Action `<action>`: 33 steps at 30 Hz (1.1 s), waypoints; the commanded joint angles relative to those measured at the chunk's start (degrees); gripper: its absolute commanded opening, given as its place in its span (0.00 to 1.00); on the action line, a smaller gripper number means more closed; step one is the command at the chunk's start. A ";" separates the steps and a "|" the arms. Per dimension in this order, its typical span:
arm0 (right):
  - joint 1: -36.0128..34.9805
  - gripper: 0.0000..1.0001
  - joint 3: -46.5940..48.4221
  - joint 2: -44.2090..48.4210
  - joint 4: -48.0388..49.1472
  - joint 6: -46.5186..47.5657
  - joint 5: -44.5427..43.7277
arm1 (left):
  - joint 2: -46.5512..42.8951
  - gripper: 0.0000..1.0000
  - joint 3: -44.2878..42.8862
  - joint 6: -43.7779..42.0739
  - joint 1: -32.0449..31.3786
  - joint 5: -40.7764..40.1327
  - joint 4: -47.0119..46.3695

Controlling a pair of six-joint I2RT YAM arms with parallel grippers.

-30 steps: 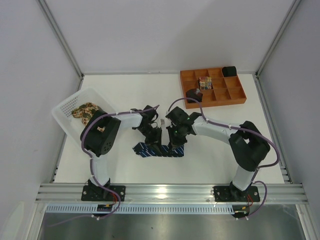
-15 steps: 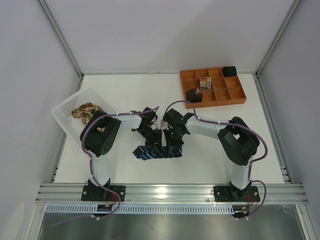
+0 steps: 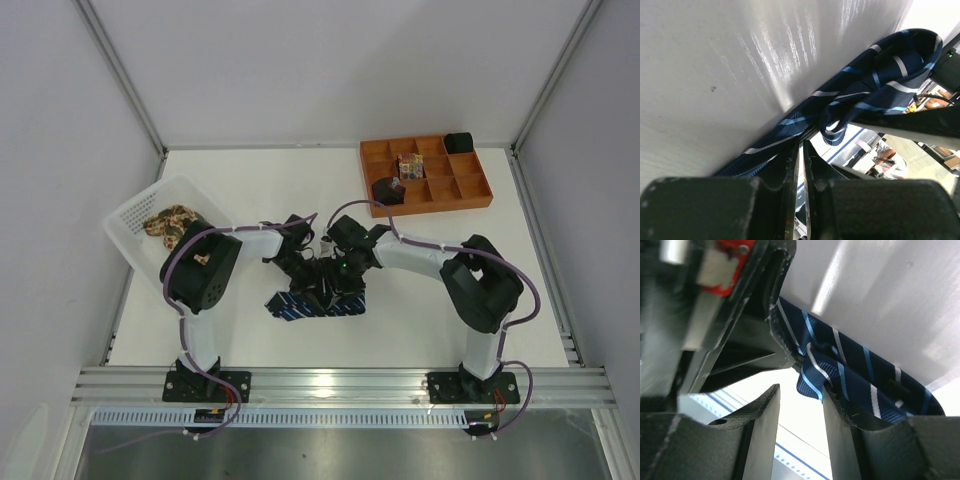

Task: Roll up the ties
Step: Roll the tie

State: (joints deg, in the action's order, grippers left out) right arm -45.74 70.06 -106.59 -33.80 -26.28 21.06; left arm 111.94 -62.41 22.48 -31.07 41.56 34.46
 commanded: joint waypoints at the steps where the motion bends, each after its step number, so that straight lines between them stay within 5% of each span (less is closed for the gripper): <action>1: 1.78 0.45 -0.45 4.10 0.92 0.36 2.14 | -1.90 0.14 -0.43 -2.00 1.01 -4.03 0.87; 15: 5.92 0.43 -6.43 6.39 6.90 -3.07 9.26 | -6.38 0.14 -5.96 -2.70 1.27 -2.01 5.88; 24: 5.83 0.36 -7.04 5.07 6.38 -1.93 7.59 | -9.72 0.13 -1.67 -2.53 1.36 -2.27 5.53; 33: 5.57 0.35 -7.22 3.65 6.73 -1.40 6.72 | -16.03 0.21 2.38 -2.10 1.89 -17.16 9.04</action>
State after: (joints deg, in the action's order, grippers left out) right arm -39.90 62.87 -103.55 -27.94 -28.47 28.73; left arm 101.49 -61.14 20.64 -30.02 33.93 41.28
